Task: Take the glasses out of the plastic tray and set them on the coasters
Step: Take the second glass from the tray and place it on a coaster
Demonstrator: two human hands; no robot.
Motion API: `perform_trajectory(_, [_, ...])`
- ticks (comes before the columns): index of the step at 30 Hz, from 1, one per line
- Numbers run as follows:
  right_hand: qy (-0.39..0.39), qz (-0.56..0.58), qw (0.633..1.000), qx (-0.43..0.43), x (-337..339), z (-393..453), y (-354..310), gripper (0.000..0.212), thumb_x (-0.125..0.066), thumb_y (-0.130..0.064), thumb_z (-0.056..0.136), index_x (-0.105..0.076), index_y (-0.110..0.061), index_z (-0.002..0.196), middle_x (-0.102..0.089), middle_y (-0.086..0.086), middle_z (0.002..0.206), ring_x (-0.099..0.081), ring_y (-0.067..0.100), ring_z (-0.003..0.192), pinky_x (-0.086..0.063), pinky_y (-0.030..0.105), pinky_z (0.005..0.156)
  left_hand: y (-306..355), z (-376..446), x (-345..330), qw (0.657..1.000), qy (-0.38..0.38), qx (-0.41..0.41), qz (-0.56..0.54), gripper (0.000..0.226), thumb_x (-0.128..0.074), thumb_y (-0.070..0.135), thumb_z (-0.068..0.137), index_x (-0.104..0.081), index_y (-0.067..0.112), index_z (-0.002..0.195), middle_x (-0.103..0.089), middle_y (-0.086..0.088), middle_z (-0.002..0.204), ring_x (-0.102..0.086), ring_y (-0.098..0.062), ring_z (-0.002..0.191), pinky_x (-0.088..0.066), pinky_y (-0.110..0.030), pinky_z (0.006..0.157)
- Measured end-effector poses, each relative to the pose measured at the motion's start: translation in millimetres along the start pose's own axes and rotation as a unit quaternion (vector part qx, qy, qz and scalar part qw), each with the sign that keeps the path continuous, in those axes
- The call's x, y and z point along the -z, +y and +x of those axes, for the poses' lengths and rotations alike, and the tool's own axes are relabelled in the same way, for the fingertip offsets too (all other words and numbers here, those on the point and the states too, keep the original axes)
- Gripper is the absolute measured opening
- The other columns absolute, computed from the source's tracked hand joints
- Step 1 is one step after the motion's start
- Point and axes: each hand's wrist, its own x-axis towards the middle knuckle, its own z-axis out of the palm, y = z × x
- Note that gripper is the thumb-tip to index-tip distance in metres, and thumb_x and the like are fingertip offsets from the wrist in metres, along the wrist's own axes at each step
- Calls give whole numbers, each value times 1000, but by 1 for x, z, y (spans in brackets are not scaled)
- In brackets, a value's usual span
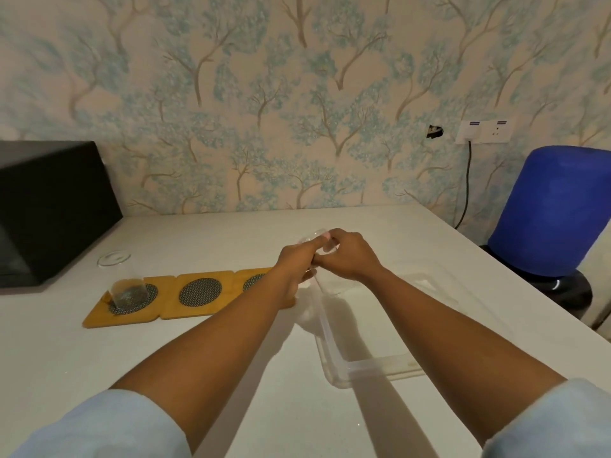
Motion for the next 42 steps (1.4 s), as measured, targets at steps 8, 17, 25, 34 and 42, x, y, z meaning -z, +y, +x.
perform_trajectory(8, [7,106,994,19,-48,26,-46,64,-74,-42,64,-59,-17,121,-65,-3,108,-64,18,96,-56,39,83,5,11,70,997,51,-48,22,80,-84,53,65,-58,13,129,-68,-5,120,-65,-16,108,-51,-33,95])
perform_trajectory(17, [-41,169,983,60,-108,51,-82,64,-81,-39,65,-60,-12,118,-68,1,101,-65,18,88,-51,27,69,8,17,141,981,145,-99,77,69,-87,33,70,-56,17,129,-63,-2,124,-64,-18,104,-53,-28,79])
perform_trajectory(25, [-92,168,977,90,-157,69,-92,74,-86,-31,65,-55,-9,129,-70,5,113,-67,20,100,-50,23,78,-9,25,181,968,202,-118,93,69,-90,26,66,-56,23,127,-58,1,126,-57,-16,110,-46,-20,66])
perform_trajectory(34, [-143,170,971,82,-203,77,-100,63,-83,-14,71,-55,-6,127,-68,7,115,-67,18,98,-49,16,72,-36,39,220,962,225,-97,119,73,-89,23,70,-53,20,133,-56,2,126,-54,-18,116,-45,-17,68])
perform_trajectory(42, [-146,166,972,84,-210,78,-108,56,-78,-10,78,-53,-3,128,-64,12,124,-66,24,109,-49,24,80,-41,47,234,960,228,-97,131,72,-88,22,71,-52,18,133,-58,1,126,-55,-20,118,-51,-31,88])
